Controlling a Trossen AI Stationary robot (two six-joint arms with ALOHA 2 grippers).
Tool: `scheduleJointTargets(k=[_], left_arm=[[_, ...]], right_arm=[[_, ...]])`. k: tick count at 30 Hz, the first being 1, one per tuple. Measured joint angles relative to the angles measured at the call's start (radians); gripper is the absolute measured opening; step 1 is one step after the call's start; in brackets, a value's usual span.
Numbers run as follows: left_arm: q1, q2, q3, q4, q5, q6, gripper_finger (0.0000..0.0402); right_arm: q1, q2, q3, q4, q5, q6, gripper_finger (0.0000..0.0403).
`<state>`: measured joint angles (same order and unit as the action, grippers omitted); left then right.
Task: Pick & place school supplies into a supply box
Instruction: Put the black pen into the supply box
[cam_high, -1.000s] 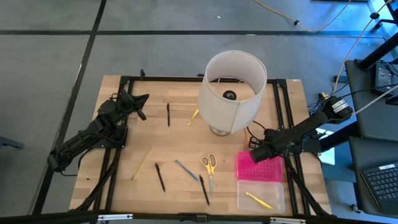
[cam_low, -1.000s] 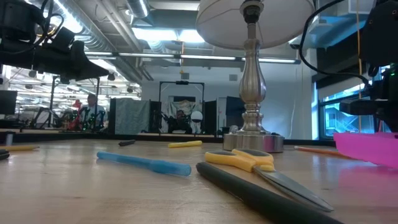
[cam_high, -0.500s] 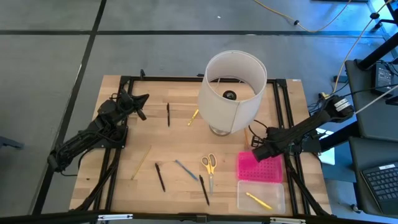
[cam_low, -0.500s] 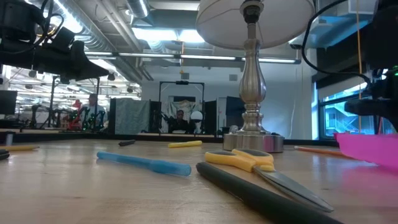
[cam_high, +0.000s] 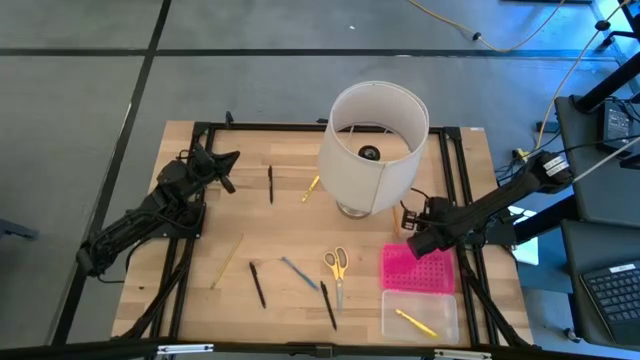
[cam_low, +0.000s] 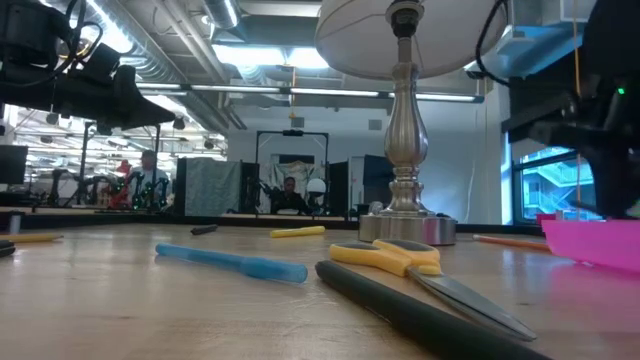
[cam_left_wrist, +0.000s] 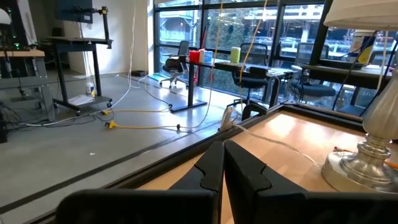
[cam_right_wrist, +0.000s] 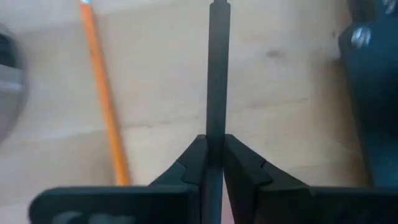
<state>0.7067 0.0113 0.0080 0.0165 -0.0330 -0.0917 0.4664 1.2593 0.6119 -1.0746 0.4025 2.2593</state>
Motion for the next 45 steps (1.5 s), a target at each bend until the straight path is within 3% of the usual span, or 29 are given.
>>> scheduleJointTargets(k=[6, 12, 17, 22, 27, 37, 42, 45], left_arm=[[0.000, 0.000, 0.000, 0.000, 0.000, 0.000, 0.0006], [0.000, 0.000, 0.000, 0.000, 0.000, 0.000, 0.0006], [0.000, 0.000, 0.000, 0.000, 0.000, 0.000, 0.0006], [0.000, 0.000, 0.000, 0.000, 0.000, 0.000, 0.0006], [0.000, 0.000, 0.000, 0.001, 0.000, 0.000, 0.0006], [0.000, 0.000, 0.000, 0.004, 0.000, 0.000, 0.0006], [0.000, 0.000, 0.000, 0.010, 0.000, -0.003, 0.0006], [0.000, 0.000, 0.000, 0.010, 0.000, -0.001, 0.0006]], right_arm=[[0.001, -0.001, 0.134, -0.126, 0.023, -0.042, 0.0044], [0.013, -0.001, 0.264, -0.117, 0.004, -0.214, 0.0044], [0.061, -0.001, 0.336, -0.106, -0.001, -0.259, 0.0045], [0.135, -0.001, 0.350, -0.081, -0.101, -0.277, 0.0045], [0.230, -0.001, 0.350, 0.002, -0.124, -0.328, 0.0045], [0.377, 0.051, 0.350, 0.294, -0.130, -0.687, 0.0045], [0.449, 0.120, 0.350, 0.445, -0.205, -0.897, 0.0045], [0.487, 0.172, 0.350, 0.464, -0.254, -0.929, 0.0045]])
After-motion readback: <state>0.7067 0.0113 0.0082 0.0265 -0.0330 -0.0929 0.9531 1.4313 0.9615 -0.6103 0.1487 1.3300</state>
